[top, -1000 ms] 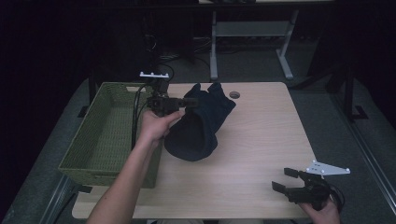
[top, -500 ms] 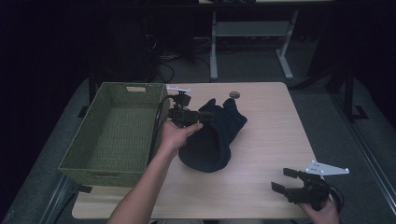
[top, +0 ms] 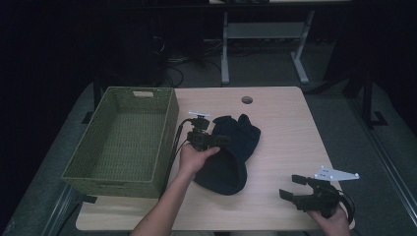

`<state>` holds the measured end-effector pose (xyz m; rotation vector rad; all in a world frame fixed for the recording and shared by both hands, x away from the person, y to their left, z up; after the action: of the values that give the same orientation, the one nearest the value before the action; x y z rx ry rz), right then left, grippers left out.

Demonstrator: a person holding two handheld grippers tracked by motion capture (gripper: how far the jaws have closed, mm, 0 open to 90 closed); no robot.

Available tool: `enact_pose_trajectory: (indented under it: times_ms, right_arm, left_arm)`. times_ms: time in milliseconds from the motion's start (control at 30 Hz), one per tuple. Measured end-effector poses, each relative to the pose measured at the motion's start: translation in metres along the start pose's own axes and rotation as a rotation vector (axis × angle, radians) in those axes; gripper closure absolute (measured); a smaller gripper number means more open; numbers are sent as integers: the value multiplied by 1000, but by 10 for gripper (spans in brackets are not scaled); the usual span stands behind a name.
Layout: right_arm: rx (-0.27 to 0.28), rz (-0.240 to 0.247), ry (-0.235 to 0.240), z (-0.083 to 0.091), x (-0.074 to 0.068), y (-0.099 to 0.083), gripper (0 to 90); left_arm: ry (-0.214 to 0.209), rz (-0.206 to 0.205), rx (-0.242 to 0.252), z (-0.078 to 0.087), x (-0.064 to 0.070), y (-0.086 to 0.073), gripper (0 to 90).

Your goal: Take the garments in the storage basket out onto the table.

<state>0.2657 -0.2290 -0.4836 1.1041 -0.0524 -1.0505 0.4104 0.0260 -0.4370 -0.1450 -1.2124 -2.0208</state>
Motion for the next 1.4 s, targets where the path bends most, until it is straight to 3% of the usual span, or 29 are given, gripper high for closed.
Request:
enact_pose_trajectory:
  times_ms: [200, 333, 433, 600, 733, 833, 1067, 1133, 1233, 1333, 1400]
  right_arm:
    - [4, -25, 42, -3, -3, 4, 202]
    - [-6, -45, 32, -8, -2, 9, 264]
    - [-24, -52, 49, -15, -4, 10, 325]
    - [-88, -6, 79, -40, -17, 11, 444]
    - [-106, 4, 101, -52, -25, 15, 492]
    - [-131, 10, 148, -69, -37, 18, 604]
    - [-176, 23, 184, -93, -53, 15, 785]
    - [-185, 23, 187, -96, -55, 14, 794]
    - [-254, 26, 163, -112, -54, 7, 838]
    - [-293, 20, 137, -118, -50, 2, 868]
    - [-297, 7, 146, -117, -48, 0, 870]
  left_arm:
    - [10, 0, -11, -6, -1, -15, 702]
    - [13, 6, -23, -9, -4, -24, 688]
    - [17, 15, -35, -9, -7, -29, 678]
    - [24, 33, -33, -5, -10, -36, 606]
    - [35, 31, -28, 0, -11, -38, 604]
    - [48, 30, -23, 5, -14, -38, 620]
    - [88, 40, -34, 7, -21, -48, 618]
    - [87, 41, -34, 8, -22, -49, 618]
    - [95, 39, -37, 11, -25, -51, 608]
    - [98, 36, -39, 12, -25, -53, 607]
    - [97, 34, -38, 13, -25, -54, 608]
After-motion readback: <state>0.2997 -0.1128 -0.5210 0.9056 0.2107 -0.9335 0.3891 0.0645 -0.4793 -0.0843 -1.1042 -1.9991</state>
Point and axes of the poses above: each handheld gripper's, and its own axes: z roughly backward along the jaws, y roughly out of its top, x roughly to its right, the point moved 7 cm from there along -z, roughly forward along the jaws, and after that the axes turned 9 degrees about -z, right-handed, at the moved point
